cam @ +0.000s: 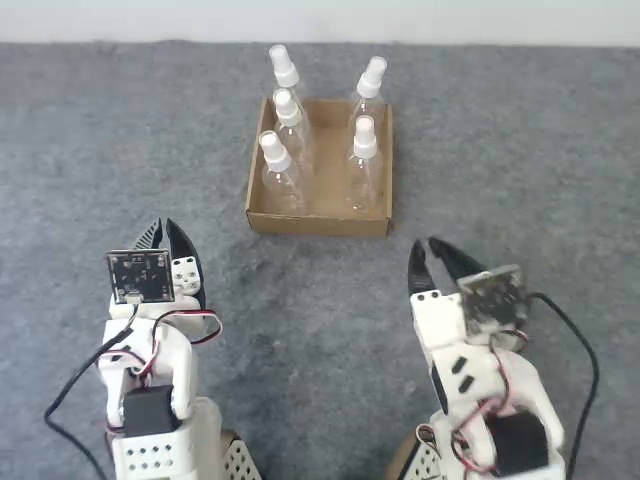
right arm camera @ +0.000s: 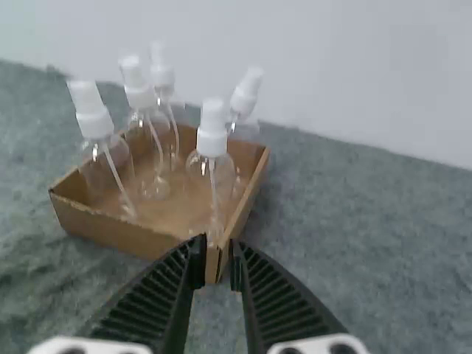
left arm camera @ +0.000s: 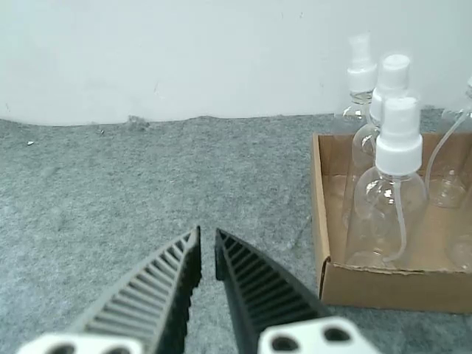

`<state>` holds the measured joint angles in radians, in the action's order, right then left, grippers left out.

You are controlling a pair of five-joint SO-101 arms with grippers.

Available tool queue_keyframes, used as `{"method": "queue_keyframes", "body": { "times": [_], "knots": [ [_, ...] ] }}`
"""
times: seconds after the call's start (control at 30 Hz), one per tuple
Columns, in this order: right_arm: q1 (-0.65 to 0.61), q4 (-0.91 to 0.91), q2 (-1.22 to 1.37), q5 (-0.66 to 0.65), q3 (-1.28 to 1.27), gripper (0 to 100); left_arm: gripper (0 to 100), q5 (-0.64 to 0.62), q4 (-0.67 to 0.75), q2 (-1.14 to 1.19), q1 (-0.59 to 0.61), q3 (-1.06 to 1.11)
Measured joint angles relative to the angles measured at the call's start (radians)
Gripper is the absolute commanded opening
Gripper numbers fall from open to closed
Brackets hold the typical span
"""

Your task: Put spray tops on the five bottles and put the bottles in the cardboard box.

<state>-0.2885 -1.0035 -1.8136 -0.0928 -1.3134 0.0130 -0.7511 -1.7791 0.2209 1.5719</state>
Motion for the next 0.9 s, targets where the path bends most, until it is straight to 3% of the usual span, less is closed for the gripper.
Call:
{"method": "queue_keyframes", "body": {
  "times": [0.57, 0.8, 0.9],
  "knots": [
    [-0.002, 0.000, 0.017, 0.000, -0.333, 1.0, 3, 0.000, 0.000, -0.003, -0.032, 0.012],
    [0.000, 0.000, 0.017, 0.236, -0.347, 1.0, 3, 0.000, 0.000, 0.002, -0.104, 0.031],
    [-0.002, -0.008, 0.017, 0.261, -0.347, 0.8, 3, 0.000, 0.000, -0.003, -0.155, 0.043]
  ]
}}
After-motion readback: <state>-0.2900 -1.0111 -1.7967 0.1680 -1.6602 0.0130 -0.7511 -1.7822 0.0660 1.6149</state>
